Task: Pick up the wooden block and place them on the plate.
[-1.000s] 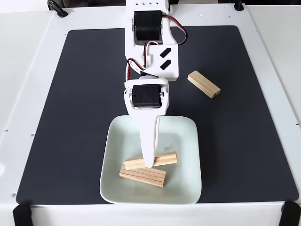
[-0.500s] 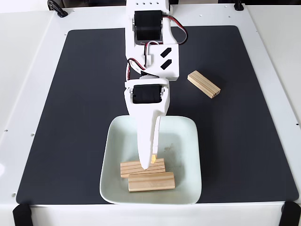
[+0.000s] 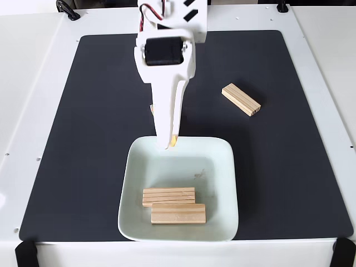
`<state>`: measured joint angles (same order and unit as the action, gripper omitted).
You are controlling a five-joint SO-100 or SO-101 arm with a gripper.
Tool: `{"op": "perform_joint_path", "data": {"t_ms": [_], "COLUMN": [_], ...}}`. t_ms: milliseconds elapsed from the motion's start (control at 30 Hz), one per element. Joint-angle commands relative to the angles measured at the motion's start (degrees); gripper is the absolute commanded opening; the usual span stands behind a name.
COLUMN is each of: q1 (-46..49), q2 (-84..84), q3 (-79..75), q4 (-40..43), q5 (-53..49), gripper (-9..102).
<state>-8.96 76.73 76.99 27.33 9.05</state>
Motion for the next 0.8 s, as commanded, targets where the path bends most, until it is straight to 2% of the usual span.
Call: {"op": "perform_joint_path", "data": {"t_ms": [0,33,400,633,700,767], "q1": [0.5,0.5,-0.4,-7.0,-9.9,-12.2], "q2": [11.7,14.0,36.4,47.5,46.2,43.8], "q3": [8.3,11.4,40.8,49.9,49.9,49.1], "q4": [1.5,1.8,2.1,2.2,2.2,2.1], "q5": [0.4,-0.2,-2.4,-21.4,-33.0,-48.8], "gripper": [-1,2,-1,0,0,0]}}
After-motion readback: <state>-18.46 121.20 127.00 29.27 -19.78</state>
